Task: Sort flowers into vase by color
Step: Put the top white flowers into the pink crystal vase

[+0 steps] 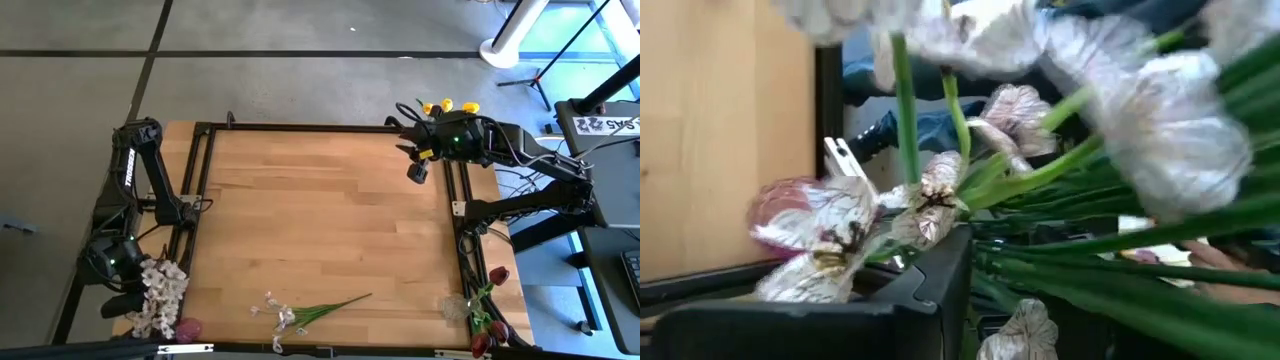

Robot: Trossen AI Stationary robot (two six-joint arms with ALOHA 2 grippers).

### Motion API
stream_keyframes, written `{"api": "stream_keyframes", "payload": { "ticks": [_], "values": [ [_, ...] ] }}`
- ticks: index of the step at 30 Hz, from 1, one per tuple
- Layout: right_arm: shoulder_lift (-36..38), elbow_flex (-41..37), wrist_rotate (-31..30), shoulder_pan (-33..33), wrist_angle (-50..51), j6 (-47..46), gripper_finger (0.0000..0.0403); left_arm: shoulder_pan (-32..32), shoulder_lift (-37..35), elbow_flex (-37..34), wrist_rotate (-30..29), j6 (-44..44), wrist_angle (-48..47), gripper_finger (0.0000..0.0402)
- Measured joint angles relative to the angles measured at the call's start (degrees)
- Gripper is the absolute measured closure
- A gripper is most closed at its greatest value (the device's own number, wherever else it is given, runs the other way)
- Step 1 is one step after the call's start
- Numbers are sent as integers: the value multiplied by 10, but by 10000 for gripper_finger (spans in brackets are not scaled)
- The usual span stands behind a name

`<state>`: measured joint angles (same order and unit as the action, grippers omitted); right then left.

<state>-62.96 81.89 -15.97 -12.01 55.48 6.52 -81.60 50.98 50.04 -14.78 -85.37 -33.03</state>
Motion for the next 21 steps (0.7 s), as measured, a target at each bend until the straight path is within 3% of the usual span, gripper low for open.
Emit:
{"api": "stream_keyframes", "payload": {
  "ticks": [3,13,17,21],
  "values": [
    [0,0,-8,0,0,0,252,0,0,0,1,22,-6,294],
    [0,0,-14,0,0,28,180,0,-1,0,29,355,-22,294],
    [0,0,-13,0,0,28,171,0,-15,0,73,391,-32,294],
    [0,0,-9,0,0,28,169,0,-41,0,64,392,-48,294]
  ]
}}
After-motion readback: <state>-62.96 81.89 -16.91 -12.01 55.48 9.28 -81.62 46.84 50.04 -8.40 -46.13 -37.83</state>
